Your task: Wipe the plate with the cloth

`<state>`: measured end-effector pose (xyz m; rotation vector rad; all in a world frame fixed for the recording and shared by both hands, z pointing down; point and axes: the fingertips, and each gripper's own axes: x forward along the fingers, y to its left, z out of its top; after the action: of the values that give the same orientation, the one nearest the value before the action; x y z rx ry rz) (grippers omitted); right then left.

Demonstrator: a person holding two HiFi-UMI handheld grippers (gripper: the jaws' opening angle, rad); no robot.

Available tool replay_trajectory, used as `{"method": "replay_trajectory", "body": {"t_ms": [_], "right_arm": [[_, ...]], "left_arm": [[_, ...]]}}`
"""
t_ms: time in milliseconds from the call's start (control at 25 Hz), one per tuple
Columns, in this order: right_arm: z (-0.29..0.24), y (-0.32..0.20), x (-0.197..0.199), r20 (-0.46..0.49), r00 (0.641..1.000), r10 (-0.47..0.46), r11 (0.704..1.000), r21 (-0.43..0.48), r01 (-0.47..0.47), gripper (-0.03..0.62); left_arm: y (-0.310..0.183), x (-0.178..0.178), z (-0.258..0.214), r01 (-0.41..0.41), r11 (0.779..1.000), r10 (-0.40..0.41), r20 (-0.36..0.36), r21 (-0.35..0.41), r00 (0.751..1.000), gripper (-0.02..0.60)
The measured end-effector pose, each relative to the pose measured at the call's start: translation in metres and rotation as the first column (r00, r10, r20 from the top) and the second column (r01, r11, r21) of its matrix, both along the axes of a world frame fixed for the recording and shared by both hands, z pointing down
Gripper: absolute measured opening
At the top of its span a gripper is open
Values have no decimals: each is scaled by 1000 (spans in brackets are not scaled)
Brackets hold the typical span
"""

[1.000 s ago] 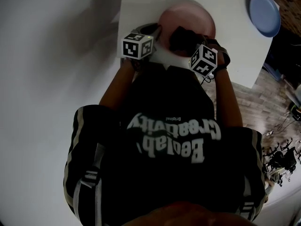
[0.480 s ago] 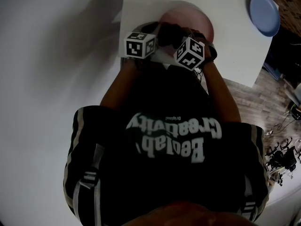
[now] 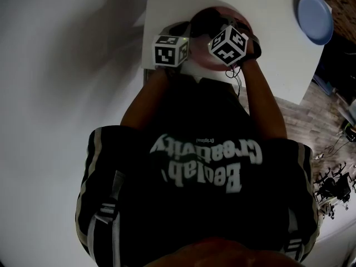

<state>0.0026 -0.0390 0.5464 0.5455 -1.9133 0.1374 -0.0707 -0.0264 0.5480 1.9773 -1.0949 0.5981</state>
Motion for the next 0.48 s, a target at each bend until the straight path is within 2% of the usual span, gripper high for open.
{"method": "replay_trajectory", "body": {"t_ms": [280, 480], "right_arm": [[1, -30, 26, -49, 998, 45, 997, 59, -42, 81], [0, -32, 51, -70, 994, 82, 995, 65, -78, 81]], "left_arm": [[-14, -1, 0, 35, 999, -35, -7, 5, 999, 9], [-20, -1, -1, 37, 999, -37, -2, 8, 999, 9]]}}
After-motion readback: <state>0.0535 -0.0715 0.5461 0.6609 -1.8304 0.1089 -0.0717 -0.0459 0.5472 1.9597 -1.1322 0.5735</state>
